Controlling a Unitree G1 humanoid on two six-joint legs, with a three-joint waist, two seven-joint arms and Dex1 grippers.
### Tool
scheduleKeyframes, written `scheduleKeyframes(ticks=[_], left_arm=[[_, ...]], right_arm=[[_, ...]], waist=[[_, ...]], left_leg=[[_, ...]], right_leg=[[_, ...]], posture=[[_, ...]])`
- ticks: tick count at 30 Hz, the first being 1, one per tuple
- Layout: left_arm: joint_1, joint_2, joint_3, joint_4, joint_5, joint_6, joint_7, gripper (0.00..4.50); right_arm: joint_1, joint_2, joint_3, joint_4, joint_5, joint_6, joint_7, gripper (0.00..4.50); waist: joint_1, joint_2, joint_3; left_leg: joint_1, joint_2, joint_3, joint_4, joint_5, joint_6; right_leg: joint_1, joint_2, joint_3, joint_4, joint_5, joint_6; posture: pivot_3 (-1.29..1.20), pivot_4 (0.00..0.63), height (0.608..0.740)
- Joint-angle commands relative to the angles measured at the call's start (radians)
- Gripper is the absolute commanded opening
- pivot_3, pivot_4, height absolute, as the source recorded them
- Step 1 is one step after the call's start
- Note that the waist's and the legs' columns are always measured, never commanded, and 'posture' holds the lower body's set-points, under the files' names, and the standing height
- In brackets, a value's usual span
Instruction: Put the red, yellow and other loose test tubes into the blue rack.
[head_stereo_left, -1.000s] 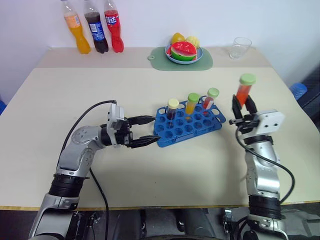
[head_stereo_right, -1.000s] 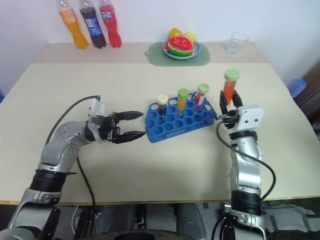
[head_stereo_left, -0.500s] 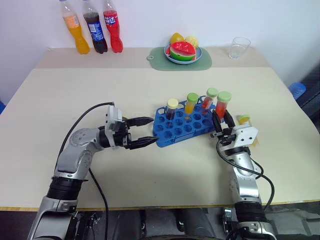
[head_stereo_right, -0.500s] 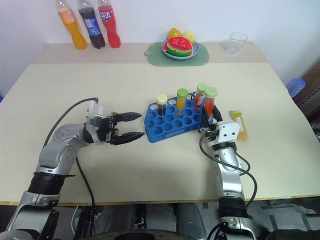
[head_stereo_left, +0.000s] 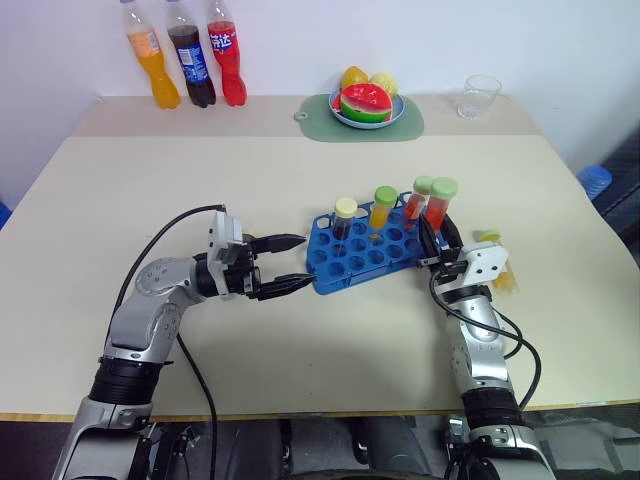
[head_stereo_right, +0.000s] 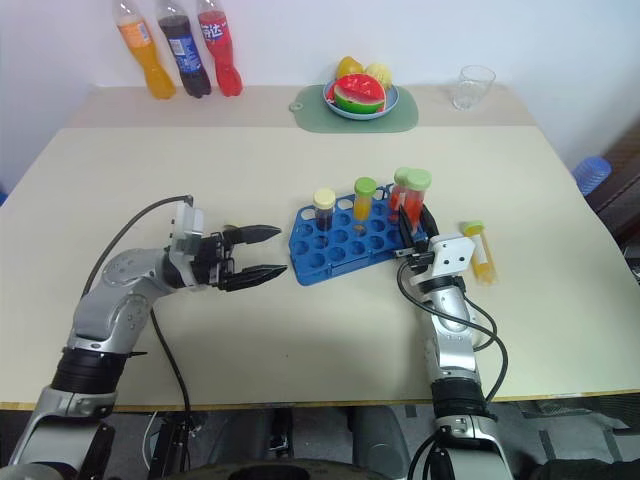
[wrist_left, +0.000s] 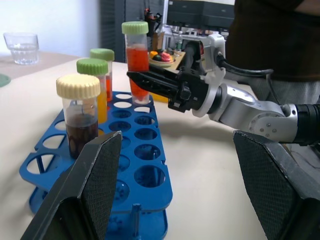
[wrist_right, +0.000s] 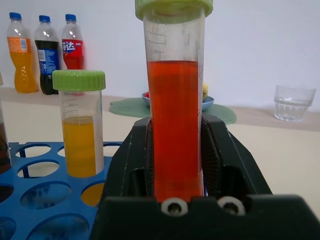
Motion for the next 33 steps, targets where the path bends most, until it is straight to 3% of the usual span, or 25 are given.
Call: scheduleKeyframes(ticks=[1, 33], left_arm=[[-0.002, 0.005, 0.017, -0.040, -0.014, -0.006, 0.002, 3.66], [0.005, -0.002, 0.016, -0.041, -0.013, -0.013, 0.002, 3.66]], right_arm=[[0.019, -0.014, -0.015, 0.013, 0.017, 0.004, 0.003, 0.78], [-0.013, -0.033, 0.001, 0.072, 0.017, -0.023, 0.021, 0.78]], waist=[[0.000, 0.000, 0.000], [-0.001, 0.000, 0.000]], left_leg=[[0.000, 0.000, 0.000, 0.000, 0.000, 0.000], [0.001, 0.000, 0.000, 0.000, 0.000, 0.000]], right_leg=[[0.000, 0.000, 0.000, 0.000, 0.000, 0.000], [0.001, 0.000, 0.000, 0.000, 0.000, 0.000]], posture=[[0.00, 0.150, 0.740], [0.00, 0.150, 0.740]])
